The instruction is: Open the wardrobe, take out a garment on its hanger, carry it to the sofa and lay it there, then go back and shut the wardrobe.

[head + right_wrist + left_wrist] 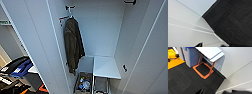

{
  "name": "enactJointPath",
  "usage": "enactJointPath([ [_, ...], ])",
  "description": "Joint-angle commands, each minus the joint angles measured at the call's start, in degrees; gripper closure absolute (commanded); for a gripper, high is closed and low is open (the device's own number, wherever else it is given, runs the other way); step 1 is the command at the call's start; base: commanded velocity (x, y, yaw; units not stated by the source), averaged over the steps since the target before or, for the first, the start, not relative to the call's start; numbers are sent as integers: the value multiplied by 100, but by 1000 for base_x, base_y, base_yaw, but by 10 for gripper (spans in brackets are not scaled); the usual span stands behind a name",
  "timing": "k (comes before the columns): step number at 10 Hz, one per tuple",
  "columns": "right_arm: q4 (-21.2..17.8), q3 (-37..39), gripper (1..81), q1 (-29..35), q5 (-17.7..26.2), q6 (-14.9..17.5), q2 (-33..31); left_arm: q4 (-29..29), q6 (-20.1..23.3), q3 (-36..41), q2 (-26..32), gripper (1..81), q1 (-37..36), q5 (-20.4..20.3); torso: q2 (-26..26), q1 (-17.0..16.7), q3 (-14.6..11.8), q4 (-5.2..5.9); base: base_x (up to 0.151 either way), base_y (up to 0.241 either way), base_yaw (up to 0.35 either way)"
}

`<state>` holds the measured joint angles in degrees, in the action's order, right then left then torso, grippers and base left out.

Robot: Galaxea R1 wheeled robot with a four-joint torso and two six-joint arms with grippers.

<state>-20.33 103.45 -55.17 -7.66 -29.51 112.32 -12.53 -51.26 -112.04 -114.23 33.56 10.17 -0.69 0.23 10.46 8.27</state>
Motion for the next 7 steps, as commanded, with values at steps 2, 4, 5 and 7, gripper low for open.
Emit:
enactJointPath([
  [2, 47, -519, 10, 643, 221, -90, -103, -66, -24, 956, -855, 10, -1304, 1295, 0, 2, 0, 0, 0, 0, 0],
  [4, 187, -853, 10, 564, 168, -63, 231, -48, -24, 939, -1541, 10, -1234, 1304, 5, 6, 4, 0, 0, 0, 0],
  [5, 380, -1003, 10, 451, 142, -63, 407, -48, -24, 930, -1797, 10, -1146, 1304, 7, 6, 6, 0, 0, 0, 0],
  [7, 846, -1424, 10, 152, -104, -55, 732, -109, -15, 921, -2210, 10, -908, 1286, 9, 9, 9, 0, 0, 0, 0],
])
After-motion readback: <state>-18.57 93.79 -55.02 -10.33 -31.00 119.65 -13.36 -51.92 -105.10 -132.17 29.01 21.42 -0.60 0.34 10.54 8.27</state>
